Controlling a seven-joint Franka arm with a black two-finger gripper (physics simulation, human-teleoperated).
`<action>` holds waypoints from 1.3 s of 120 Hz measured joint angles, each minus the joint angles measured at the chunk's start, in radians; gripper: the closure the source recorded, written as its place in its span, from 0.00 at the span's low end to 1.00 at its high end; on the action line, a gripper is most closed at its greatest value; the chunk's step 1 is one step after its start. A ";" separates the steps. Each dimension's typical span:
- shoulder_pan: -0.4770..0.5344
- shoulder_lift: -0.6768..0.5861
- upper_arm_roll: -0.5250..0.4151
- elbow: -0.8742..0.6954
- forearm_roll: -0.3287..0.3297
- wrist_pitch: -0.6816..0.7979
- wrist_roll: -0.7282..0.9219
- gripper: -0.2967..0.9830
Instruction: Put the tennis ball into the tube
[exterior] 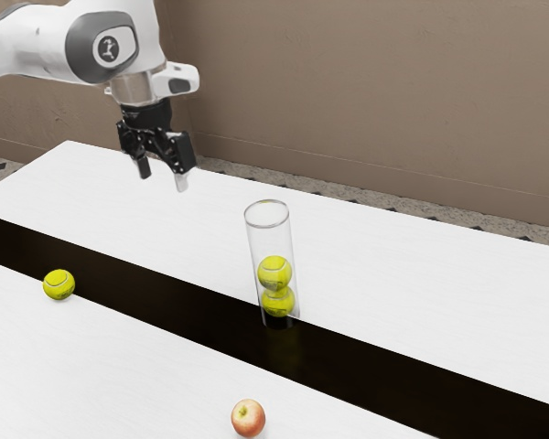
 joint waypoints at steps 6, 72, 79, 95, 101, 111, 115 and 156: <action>-0.006 -0.014 0.011 -0.008 -0.003 0.012 0.002 0.23; 0.323 -0.006 0.060 -0.468 0.000 0.390 0.012 0.23; 0.360 0.030 0.060 -0.468 0.001 0.447 0.016 0.23; 0.463 0.111 0.060 -0.449 0.010 0.543 0.027 0.23; 0.495 0.153 0.060 -0.414 0.014 0.569 0.031 0.23; 0.529 0.224 0.060 -0.353 0.019 0.600 0.036 0.23; 0.541 0.249 0.060 -0.331 0.020 0.609 0.038 0.23; 0.562 0.364 0.049 -0.277 0.021 0.644 0.047 0.23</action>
